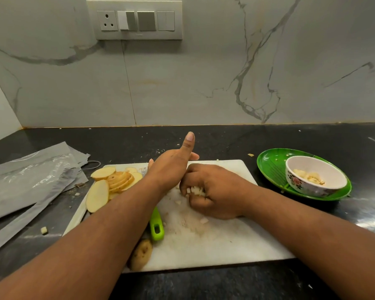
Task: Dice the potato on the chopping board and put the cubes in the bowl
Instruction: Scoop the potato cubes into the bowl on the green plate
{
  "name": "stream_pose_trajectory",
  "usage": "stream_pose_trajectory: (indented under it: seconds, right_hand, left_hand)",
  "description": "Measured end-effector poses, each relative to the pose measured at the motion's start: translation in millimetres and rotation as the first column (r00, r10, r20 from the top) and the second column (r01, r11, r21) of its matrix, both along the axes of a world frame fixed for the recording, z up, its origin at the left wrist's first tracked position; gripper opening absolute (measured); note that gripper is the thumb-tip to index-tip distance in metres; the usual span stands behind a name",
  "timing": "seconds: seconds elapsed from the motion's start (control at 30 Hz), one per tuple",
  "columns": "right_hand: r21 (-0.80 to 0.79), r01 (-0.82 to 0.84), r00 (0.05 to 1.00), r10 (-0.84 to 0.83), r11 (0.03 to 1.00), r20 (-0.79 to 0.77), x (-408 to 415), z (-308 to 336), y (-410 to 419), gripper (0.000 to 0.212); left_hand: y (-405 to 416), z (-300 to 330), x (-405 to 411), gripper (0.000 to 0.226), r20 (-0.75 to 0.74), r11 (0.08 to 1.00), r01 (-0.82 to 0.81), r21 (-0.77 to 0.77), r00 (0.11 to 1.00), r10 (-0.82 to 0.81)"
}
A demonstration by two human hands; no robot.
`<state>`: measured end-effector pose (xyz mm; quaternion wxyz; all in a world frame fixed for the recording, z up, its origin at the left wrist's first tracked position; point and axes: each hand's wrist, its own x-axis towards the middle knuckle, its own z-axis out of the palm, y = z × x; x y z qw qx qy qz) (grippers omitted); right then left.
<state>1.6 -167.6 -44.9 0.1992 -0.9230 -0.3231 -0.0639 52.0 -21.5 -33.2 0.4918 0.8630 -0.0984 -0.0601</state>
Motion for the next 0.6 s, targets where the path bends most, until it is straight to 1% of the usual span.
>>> stream_pose_trajectory:
  seconds: [0.1,0.17,0.23,0.3,0.4,0.47,0.5,0.57,0.6]
  right_hand:
    - [-0.09,0.063,0.993,-0.053,0.994,0.107,-0.3,3.6,-0.5,0.018]
    - [-0.139,0.082,0.981,-0.056,0.987,0.184,-0.2,3.9,-1.3,0.018]
    - [-0.16,0.098,0.975,-0.062,0.982,0.215,-1.1,3.4,-0.1,0.019]
    - [-0.153,0.134,0.973,-0.101,0.979,0.206,-1.6,2.8,0.1,0.021]
    - [-0.115,0.195,0.968,-0.172,0.974,0.183,-4.5,5.0,-0.4,0.022]
    - [-0.025,0.23,0.967,-0.225,0.973,0.118,-6.9,11.2,-2.7,0.016]
    - [0.056,0.26,0.963,-0.263,0.964,0.058,-7.8,15.9,-3.1,0.02]
    - [0.247,0.339,0.941,-0.33,0.908,-0.081,-6.5,24.9,-6.1,0.033]
    - [0.354,0.379,0.925,-0.339,0.855,-0.17,-5.7,29.1,-9.1,0.035]
  left_hand:
    - [-0.4,0.8,-2.9,0.1,0.03,1.0,-0.002,0.02,1.0,0.002]
    - [-0.7,1.4,-4.3,0.107,0.053,0.999,0.002,0.033,0.999,-0.004]
    - [-0.6,0.4,-5.0,0.114,0.082,0.999,0.003,0.05,0.997,-0.007]
    - [-2.1,0.1,-7.9,0.11,0.129,0.998,0.012,0.057,0.992,-0.019]
    - [-6.6,4.5,-18.1,0.094,0.21,0.998,0.057,0.026,0.976,-0.061]
    - [-10.4,7.5,-24.7,0.082,0.252,0.997,0.076,-0.034,0.965,-0.065]
    - [-12.1,8.6,-27.2,0.078,0.268,0.993,0.083,-0.079,0.962,-0.059]
    - [-19.2,10.3,-33.0,0.077,0.29,0.977,0.107,-0.182,0.956,-0.051]
    - [-24.7,12.2,-35.6,0.076,0.289,0.965,0.113,-0.235,0.956,-0.042]
